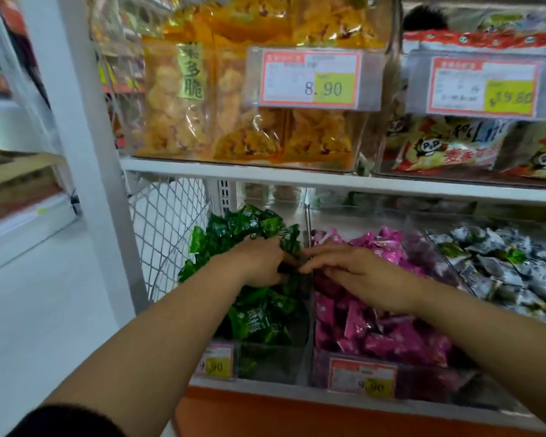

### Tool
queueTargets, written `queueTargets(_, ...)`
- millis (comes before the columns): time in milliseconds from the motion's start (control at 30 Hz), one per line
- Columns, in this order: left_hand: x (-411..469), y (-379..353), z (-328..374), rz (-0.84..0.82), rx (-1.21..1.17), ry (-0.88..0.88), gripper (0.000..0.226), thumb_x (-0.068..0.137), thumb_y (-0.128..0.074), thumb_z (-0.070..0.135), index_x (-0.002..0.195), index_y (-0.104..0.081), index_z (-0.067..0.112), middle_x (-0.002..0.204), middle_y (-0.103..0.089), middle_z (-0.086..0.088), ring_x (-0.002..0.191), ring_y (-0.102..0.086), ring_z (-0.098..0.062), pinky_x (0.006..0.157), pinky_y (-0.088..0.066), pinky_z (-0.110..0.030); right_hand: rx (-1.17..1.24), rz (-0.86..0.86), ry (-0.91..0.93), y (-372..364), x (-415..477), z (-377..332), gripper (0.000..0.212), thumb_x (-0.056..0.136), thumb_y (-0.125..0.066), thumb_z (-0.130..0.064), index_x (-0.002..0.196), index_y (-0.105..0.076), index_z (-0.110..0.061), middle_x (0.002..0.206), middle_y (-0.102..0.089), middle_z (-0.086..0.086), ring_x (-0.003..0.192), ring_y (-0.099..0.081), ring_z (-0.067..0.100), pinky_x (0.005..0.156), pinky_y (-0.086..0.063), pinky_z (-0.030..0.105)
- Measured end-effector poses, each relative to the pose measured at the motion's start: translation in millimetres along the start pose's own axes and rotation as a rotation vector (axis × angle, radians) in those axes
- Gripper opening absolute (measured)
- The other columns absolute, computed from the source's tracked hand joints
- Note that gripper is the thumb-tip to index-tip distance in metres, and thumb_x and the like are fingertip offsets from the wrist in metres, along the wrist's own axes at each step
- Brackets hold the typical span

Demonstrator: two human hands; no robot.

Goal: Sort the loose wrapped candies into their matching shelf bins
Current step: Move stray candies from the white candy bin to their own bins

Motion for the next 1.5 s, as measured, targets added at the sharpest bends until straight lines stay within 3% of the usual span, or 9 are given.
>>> queueTargets(133, 0.2, -6.4, -5.5, -0.012, 0.097, -0.003, 0.035, 0.096, -0.045, 0.044, 0.129, -0.052, 0.036, 0.121, -0.043, -0.005, 0.112, -0.046, -0.027, 0.082, -0.032, -0.031, -0.001, -0.002, 0.000, -0.2, -0.5, -1.4, 0.039, 0.100, -0.039, -0.005, 0.116, -0.062, -0.033, 0.146, -0.037, -0.013, 0.135, -0.027, 0.001, 0.110, -0.023, 0.018)
queueTargets(267, -9.6, -0.2, -19.7, 0.025, -0.057, -0.034, 0.022, 0.095, -0.053, 0.032, 0.112, -0.064, 0.022, 0.107, -0.048, 0.001, 0.099, -0.051, -0.020, 0.084, -0.044, -0.034, -0.038, -0.001, 0.005, -0.5, -1.9, -1.5, 0.037, 0.099, -0.042, -0.008, 0.117, -0.060, -0.035, 0.146, -0.035, -0.016, 0.133, -0.024, -0.004, 0.107, -0.019, 0.012)
queueTargets(467, -40.8, 16.3, -38.5, 0.104, -0.212, -0.029, 0.019, 0.095, -0.053, 0.028, 0.111, -0.063, 0.021, 0.106, -0.049, 0.007, 0.099, -0.050, -0.012, 0.087, -0.039, -0.026, -0.055, 0.006, 0.003, -1.8, -4.1, -5.4, 0.037, 0.098, -0.043, -0.008, 0.117, -0.058, -0.036, 0.147, -0.033, -0.017, 0.132, -0.021, -0.006, 0.100, -0.016, 0.003)
queueTargets(733, -65.0, 29.2, -70.3, 0.223, -0.179, 0.090, 0.018, 0.097, -0.049, 0.024, 0.109, -0.062, 0.018, 0.109, -0.047, 0.002, 0.101, -0.050, -0.015, 0.092, -0.040, -0.030, -0.051, -0.009, -0.013, -3.9, -7.2, -8.7, 0.037, 0.098, -0.043, -0.009, 0.117, -0.055, -0.039, 0.146, -0.030, -0.019, 0.133, -0.020, -0.004, 0.106, -0.018, 0.015)
queueTargets(967, -71.7, 28.3, -70.1, 0.154, -0.273, 0.154, 0.036, 0.095, -0.042, 0.035, 0.087, -0.066, 0.009, 0.100, -0.056, -0.006, 0.088, -0.054, -0.020, 0.091, -0.046, -0.037, 0.000, -0.015, -0.022, -3.7, -7.6, -8.4, 0.035, 0.099, -0.042, -0.011, 0.116, -0.057, -0.039, 0.140, -0.031, -0.024, 0.128, -0.020, -0.009, 0.101, -0.017, 0.005)
queueTargets(1067, -68.4, 57.4, -46.6, 0.338, -0.488, 0.104, 0.024, 0.098, -0.046, 0.027, 0.108, -0.067, 0.022, 0.110, -0.061, 0.005, 0.099, -0.057, -0.012, 0.091, -0.043, -0.025, 0.152, -0.016, -0.067, -1.3, -5.8, -3.1, 0.035, 0.100, -0.041, -0.010, 0.110, -0.061, -0.037, 0.136, -0.035, -0.026, 0.129, -0.022, -0.008, 0.107, -0.017, 0.014)
queueTargets(1133, -56.1, 58.1, -26.3, 0.314, -0.592, 0.064, 0.023, 0.096, -0.052, 0.027, 0.116, -0.064, 0.024, 0.114, -0.059, 0.011, 0.103, -0.054, -0.005, 0.091, -0.041, -0.022, 0.210, -0.015, -0.081, -0.4, -3.9, 0.1, 0.035, 0.100, -0.042, -0.010, 0.108, -0.063, -0.037, 0.135, -0.039, -0.027, 0.130, -0.027, -0.007, 0.108, -0.021, 0.017)
queueTargets(1267, -22.9, 14.7, -3.6, 0.083, -0.480, 0.069, 0.027, 0.092, -0.059, 0.024, 0.118, -0.065, 0.020, 0.114, -0.065, 0.004, 0.098, -0.060, -0.013, 0.084, -0.048, -0.027, 0.237, 0.004, -0.079, 0.5, -2.1, 3.7, 0.038, 0.099, -0.043, -0.007, 0.106, -0.064, -0.038, 0.135, -0.041, -0.026, 0.129, -0.031, -0.007, 0.100, -0.024, 0.007)
queueTargets(1500, -6.0, -3.3, -18.1, 0.134, -0.305, 0.199, 0.029, 0.082, -0.067, 0.047, 0.108, -0.068, 0.035, 0.108, -0.068, 0.011, 0.097, -0.062, -0.012, 0.080, -0.052, -0.032, 0.235, 0.007, -0.066, 0.8, -1.7, 7.5, 0.039, 0.099, -0.043, -0.008, 0.108, -0.063, -0.040, 0.136, -0.039, -0.028, 0.126, -0.030, -0.012, 0.090, -0.022, -0.008)
Point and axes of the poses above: each hand's wrist, its own x-axis towards the middle knuckle, its own y-axis out of the back of the hand, z = x × y, the point moved 10 cm from there along x, towards the middle knuckle
